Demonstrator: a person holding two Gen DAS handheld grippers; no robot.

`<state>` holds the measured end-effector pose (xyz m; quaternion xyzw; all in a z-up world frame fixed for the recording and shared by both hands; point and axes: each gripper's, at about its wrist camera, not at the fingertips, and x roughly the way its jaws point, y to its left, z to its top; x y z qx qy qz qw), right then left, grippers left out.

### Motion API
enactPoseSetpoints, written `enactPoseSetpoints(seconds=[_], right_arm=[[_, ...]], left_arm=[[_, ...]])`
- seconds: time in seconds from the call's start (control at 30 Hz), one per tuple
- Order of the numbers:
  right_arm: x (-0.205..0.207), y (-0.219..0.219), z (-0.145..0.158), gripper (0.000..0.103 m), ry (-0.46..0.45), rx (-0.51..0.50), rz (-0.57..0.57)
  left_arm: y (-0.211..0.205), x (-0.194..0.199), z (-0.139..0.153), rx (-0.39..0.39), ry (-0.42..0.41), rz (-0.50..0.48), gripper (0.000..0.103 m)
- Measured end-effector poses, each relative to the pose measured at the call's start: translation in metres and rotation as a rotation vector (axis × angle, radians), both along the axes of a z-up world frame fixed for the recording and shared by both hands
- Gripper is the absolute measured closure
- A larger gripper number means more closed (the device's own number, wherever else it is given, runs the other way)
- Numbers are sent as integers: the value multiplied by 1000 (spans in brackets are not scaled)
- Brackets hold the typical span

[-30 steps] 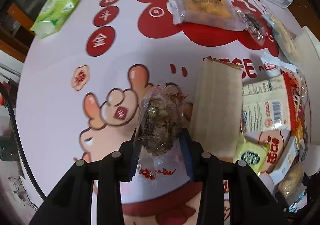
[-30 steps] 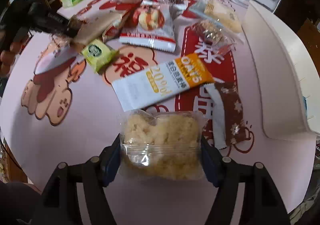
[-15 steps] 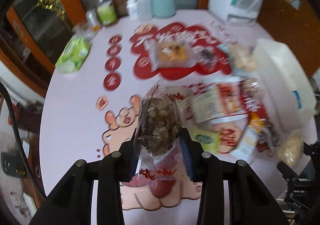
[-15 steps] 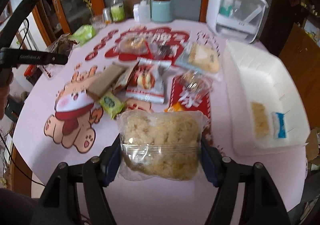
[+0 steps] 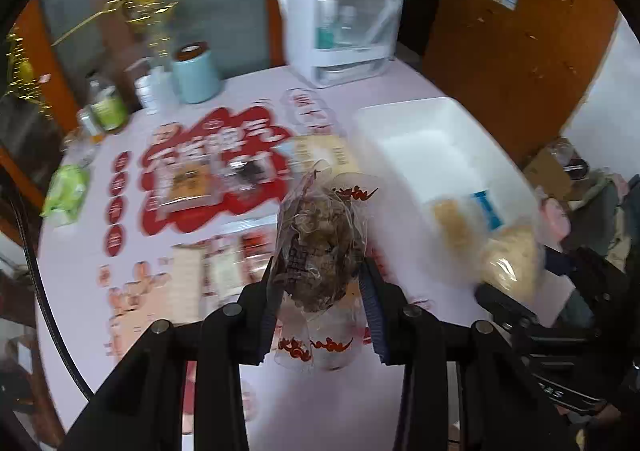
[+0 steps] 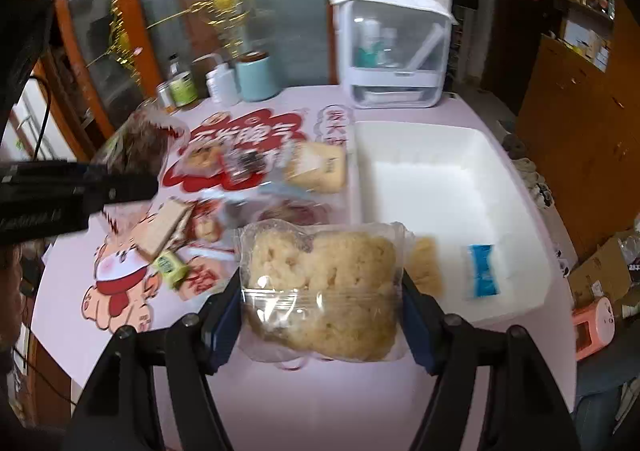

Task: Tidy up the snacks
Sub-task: 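Carry both bags into the white tray and open both grippers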

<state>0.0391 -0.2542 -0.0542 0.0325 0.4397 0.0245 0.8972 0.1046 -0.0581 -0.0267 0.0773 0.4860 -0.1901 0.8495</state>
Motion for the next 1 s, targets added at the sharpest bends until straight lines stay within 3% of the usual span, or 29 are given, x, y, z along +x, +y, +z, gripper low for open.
enactPoseSetpoints(seconds=[0.27,0.53,0.73,1.0], right_arm=[[25,-96,-2,33,-2,12,-40],[63,-156,-22,33,19,25,-36],[88,-173,-51,33,73,52,-19],[111,-170,-94,31,176,53,39]], left_arm=[[-124,14,2,9,-16,-31,66],[-214,63,-30,31,24,18,66],[-248,103,-72,39,113,76,66],[-265,136,-111,80,167,142,65]])
